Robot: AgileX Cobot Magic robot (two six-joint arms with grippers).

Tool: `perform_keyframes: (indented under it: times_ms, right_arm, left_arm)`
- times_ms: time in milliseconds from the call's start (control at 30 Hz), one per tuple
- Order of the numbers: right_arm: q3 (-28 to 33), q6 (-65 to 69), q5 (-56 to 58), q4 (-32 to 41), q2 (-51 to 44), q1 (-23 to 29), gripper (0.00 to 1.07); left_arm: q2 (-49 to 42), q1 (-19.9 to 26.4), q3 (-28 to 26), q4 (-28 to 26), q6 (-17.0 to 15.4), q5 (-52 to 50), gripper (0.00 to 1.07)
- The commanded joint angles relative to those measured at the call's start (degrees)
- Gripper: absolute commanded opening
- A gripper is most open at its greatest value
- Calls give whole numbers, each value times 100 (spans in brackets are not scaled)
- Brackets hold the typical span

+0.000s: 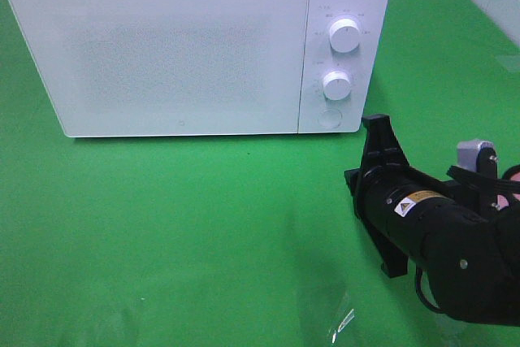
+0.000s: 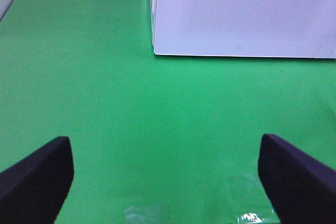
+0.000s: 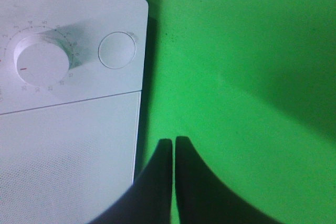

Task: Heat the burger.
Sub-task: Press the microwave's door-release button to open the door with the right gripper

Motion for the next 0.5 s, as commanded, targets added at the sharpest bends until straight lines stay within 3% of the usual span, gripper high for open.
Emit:
perform_keyframes:
  times_ms: [33,500]
  right_arm:
    - [-292,138,69,-636,52,-372,0]
    - [-968,407,218,-1610,527,-1289,0]
  left_arm:
    - [-29,0,0,-40,-29,29,87]
    - [-29,0,0,-40,-29,29,87]
